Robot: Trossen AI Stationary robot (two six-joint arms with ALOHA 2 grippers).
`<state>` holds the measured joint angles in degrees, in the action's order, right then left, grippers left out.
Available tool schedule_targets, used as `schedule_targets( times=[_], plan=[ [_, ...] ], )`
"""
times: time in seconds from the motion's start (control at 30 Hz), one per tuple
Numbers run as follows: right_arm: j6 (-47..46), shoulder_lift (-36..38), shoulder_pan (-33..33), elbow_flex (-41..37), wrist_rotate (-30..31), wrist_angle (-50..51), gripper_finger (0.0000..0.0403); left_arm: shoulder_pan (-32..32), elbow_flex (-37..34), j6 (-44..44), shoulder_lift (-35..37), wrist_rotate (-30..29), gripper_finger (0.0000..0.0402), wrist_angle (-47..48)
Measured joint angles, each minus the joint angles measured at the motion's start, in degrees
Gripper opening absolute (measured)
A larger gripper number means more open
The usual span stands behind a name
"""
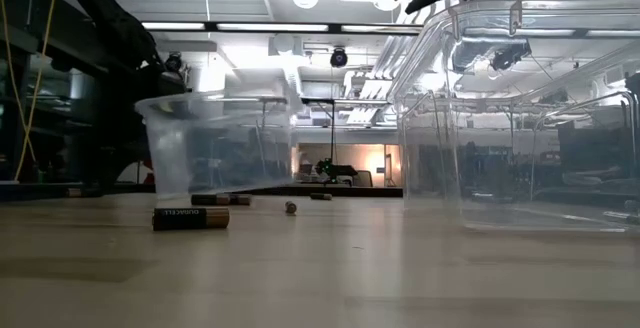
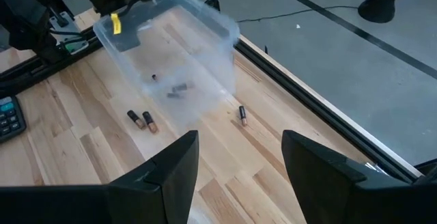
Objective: Sort batteries
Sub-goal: Put the black battery into the left transparent bin
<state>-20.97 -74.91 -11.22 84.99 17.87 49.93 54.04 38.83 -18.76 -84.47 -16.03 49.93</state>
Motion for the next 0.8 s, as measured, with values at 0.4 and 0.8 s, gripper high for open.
schedule_targets(
  times=[0.4,0.8],
  plan=[
    [0.0,0.0,0.0,0.0,0.0,0.0,0.0206,-0.1,-0.1,-0.2,11.5,-0.3,0.0152,0.2],
    [0.0,0.0,0.0,0.0,0.0,0.0,0.0206,1.1,-1.2,-0.4,6.3,2.2,0.0152,-0.9]
  ],
)
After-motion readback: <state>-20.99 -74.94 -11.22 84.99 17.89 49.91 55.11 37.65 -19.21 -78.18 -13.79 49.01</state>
